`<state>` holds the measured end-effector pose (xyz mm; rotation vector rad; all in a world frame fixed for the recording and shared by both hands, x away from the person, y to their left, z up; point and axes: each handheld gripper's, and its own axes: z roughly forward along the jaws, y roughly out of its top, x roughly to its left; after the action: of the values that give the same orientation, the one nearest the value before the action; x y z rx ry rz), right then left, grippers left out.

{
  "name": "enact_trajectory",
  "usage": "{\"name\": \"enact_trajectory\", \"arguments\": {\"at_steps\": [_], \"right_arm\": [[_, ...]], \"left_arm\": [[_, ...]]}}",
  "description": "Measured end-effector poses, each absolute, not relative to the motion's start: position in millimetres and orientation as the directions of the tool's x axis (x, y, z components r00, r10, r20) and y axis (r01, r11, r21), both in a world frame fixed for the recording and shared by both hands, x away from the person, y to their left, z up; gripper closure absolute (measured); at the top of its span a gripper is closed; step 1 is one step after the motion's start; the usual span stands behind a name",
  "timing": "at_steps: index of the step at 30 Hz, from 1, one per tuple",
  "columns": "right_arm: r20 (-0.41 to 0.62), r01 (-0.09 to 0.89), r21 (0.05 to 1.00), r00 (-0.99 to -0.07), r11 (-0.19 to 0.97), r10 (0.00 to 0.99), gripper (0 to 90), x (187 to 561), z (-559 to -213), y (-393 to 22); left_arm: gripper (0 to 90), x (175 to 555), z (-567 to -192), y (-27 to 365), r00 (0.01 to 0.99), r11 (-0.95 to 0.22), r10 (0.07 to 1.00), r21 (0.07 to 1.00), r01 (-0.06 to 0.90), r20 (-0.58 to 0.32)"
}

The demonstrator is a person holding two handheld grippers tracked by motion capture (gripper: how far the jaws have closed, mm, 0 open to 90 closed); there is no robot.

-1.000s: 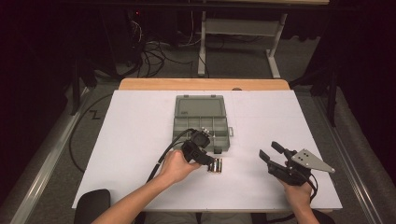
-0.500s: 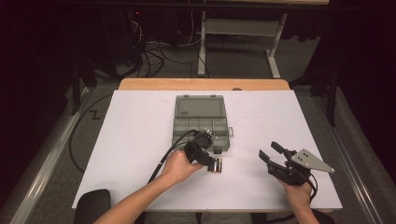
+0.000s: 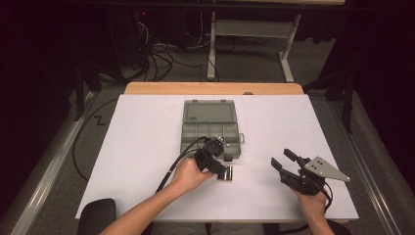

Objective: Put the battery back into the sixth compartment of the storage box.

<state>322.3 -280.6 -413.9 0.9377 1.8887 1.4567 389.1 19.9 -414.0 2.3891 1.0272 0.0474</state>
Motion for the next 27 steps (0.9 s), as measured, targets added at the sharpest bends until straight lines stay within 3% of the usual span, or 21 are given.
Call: {"name": "enact_trajectory", "arguments": {"at_steps": [10,27], "right_arm": [[-0.02,0.187,0.969,-0.594,0.162,0.805,42.2,322.4,-414.1,-280.4],[-0.021,0.184,0.97,-0.591,0.16,0.807,42.2,322.1,-414.0,-280.7]], "left_arm": [[71.3,389.9,-415.0,22.2,0.705,-0.572,0.692,0.477,0.668,-0.157],[75.8,383.0,-419.6,22.8,0.739,-0.639,0.671,0.464,0.614,-0.053]]}}
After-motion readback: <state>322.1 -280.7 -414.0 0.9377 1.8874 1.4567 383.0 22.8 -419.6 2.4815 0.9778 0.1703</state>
